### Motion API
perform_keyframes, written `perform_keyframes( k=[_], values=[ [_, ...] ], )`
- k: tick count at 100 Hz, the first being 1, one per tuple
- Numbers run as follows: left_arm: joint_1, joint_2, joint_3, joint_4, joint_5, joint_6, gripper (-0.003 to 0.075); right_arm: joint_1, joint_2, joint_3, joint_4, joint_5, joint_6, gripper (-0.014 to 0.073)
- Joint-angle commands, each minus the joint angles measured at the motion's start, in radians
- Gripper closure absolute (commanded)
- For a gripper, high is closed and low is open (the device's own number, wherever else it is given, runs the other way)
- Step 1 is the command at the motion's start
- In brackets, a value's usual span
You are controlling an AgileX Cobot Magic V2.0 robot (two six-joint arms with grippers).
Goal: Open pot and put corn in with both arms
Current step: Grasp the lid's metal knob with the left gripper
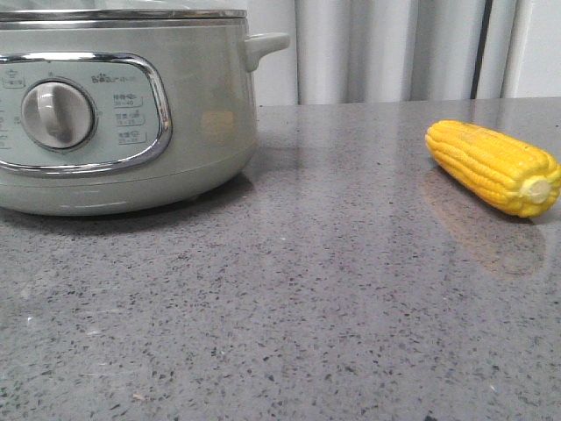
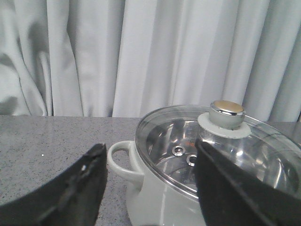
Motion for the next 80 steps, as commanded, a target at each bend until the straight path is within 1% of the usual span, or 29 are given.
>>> perform_keyframes(
  k=[1,14,26,31,43,49,61,80],
  values=[
    [-0.031,0.078,-0.074,-0.005,-0.067,0.009,0.0332,-0.003,0.010,-0.038,-0.003,-0.048,-0.032,0.0246],
    [-0.109,0.189,-0.120,0.001,-0.086,0.010,0.0332,-0.003,0.007,-0.038,-0.003,-0.041,-0.071,0.0246],
    [-0.189,0.281,-0.145,0.036,-0.186,0.010,0.0325,-0.003,0.001,-0.038,-0.003,-0.041,-0.114,0.0246],
    [-0.224,0.318,-0.158,0.054,-0.228,0.010,0.0302,-0.003,-0.003,-0.038,-0.003,-0.041,-0.119,0.0246],
    [-0.305,0.409,-0.190,0.069,-0.326,0.010,0.0206,-0.003,-0.012,-0.038,-0.003,-0.041,-0.119,0.0246],
    [-0.336,0.460,-0.201,0.069,-0.367,0.010,0.0196,-0.003,-0.012,-0.038,-0.003,-0.041,-0.119,0.0246],
    [-0.368,0.558,-0.224,0.069,-0.460,0.010,0.0196,-0.003,-0.012,-0.038,-0.003,-0.041,-0.119,0.0246],
    [-0.372,0.695,-0.306,0.065,-0.482,0.006,0.0196,-0.003,-0.012,-0.038,-0.003,-0.041,-0.119,0.0246]
  ],
)
